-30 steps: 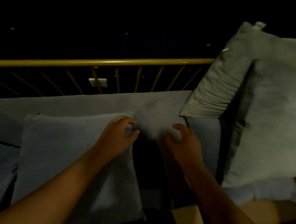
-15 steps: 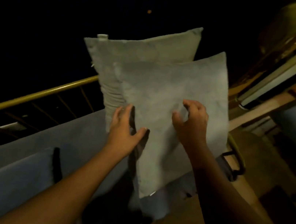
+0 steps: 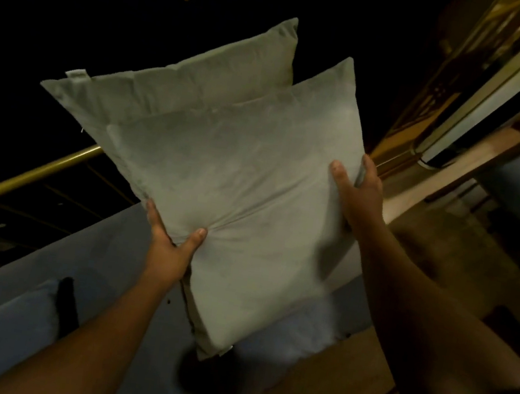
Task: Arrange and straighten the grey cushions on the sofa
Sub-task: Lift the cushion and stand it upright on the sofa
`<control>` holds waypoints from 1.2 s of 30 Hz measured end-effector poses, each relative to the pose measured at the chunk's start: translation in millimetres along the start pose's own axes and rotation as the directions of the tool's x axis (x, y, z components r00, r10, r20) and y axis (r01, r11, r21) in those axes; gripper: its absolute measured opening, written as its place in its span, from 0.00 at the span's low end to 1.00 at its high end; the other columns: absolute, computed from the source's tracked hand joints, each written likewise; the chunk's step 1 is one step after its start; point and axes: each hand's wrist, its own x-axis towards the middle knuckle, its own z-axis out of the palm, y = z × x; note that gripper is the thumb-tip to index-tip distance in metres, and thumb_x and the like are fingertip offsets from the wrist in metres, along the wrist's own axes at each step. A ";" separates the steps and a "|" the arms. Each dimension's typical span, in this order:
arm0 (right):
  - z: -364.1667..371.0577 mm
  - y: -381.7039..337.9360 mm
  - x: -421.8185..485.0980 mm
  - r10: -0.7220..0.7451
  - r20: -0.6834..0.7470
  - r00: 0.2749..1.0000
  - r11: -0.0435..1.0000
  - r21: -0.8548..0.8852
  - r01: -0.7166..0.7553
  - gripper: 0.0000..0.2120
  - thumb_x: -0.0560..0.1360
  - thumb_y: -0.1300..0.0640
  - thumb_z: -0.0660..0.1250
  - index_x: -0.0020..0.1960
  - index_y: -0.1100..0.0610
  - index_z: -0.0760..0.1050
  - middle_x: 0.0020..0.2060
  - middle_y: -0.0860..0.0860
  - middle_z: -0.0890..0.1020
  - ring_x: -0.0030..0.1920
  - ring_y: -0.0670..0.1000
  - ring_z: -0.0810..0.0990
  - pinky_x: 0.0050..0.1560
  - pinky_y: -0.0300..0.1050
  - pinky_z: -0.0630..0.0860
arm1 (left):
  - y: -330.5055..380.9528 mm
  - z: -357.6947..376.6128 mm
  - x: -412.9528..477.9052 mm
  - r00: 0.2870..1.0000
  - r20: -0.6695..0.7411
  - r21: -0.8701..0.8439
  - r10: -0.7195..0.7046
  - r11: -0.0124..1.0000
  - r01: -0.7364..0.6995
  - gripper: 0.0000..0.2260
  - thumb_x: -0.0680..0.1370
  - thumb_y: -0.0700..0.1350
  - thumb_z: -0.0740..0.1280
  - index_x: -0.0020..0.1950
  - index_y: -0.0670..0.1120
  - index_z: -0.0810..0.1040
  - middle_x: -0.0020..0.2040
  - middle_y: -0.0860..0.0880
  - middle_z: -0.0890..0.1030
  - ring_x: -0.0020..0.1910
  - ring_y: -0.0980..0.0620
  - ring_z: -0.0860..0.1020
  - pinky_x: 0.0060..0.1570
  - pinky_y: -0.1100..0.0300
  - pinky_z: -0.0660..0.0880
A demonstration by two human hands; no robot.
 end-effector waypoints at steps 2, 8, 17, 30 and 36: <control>-6.4 4.2 2.6 -0.019 0.088 0.996 0.997 0.081 0.012 0.35 0.69 0.34 0.66 0.70 0.46 0.62 0.60 0.44 0.74 0.63 0.53 0.72 0.53 0.41 0.73 | -4.9 -4.3 -0.8 1.000 -0.003 -0.023 -0.001 1.000 0.001 0.46 0.68 0.52 0.71 0.76 0.54 0.44 0.76 0.48 0.60 0.70 0.50 0.66 0.69 0.47 0.65; -10.1 -5.5 -19.3 -0.063 0.057 0.996 0.994 0.093 0.057 0.34 0.67 0.34 0.68 0.68 0.47 0.65 0.56 0.44 0.75 0.55 0.47 0.75 0.47 0.33 0.71 | 1.6 -0.9 -11.2 0.998 -0.064 -0.098 0.017 0.995 -0.023 0.37 0.73 0.47 0.69 0.76 0.49 0.51 0.73 0.49 0.64 0.68 0.53 0.68 0.64 0.63 0.66; -38.7 -46.6 -106.9 -0.115 -0.026 0.993 0.993 -0.031 0.114 0.54 0.55 0.24 0.64 0.74 0.48 0.56 0.70 0.55 0.68 0.68 0.60 0.67 0.66 0.64 0.66 | 42.8 -48.4 -47.9 0.991 -0.093 -0.168 0.094 0.980 -0.109 0.37 0.69 0.56 0.71 0.73 0.54 0.55 0.67 0.55 0.67 0.63 0.55 0.69 0.58 0.62 0.67; 122.3 -113.0 -247.2 -0.323 0.348 0.880 0.945 0.063 0.322 0.64 0.55 0.39 0.79 0.74 0.41 0.35 0.76 0.54 0.54 0.73 0.56 0.59 0.66 0.43 0.58 | 34.9 -303.6 -109.3 0.932 -0.342 0.125 0.120 0.989 -0.082 0.50 0.57 0.61 0.75 0.73 0.50 0.55 0.72 0.45 0.65 0.69 0.46 0.66 0.68 0.46 0.65; 248.4 -166.1 -323.3 -0.470 0.433 0.770 0.874 0.105 0.475 0.63 0.56 0.39 0.79 0.75 0.43 0.37 0.75 0.55 0.58 0.72 0.55 0.62 0.66 0.40 0.57 | -2.3 -447.2 -136.0 0.881 -0.453 0.158 0.137 0.985 -0.072 0.45 0.64 0.49 0.78 0.73 0.51 0.55 0.71 0.50 0.66 0.67 0.52 0.66 0.65 0.54 0.66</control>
